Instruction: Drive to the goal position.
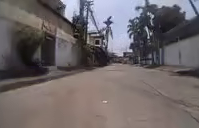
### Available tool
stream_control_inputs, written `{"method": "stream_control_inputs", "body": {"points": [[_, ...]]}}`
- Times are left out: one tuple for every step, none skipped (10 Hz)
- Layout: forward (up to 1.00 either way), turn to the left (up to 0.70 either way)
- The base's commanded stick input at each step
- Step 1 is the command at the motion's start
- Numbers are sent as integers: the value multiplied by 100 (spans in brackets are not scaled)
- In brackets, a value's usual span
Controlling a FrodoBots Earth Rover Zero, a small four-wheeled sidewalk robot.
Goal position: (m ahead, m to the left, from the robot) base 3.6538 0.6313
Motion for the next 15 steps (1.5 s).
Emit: {"method": "stream_control_inputs", "body": {"points": [[100, -9], [100, -3], [100, -1], [100, 0], [100, 0], [100, 0], [100, 0], [100, 0], [100, 0], [100, 0], [100, -1], [100, -6], [100, -17], [100, -36], [100, -40]]}}
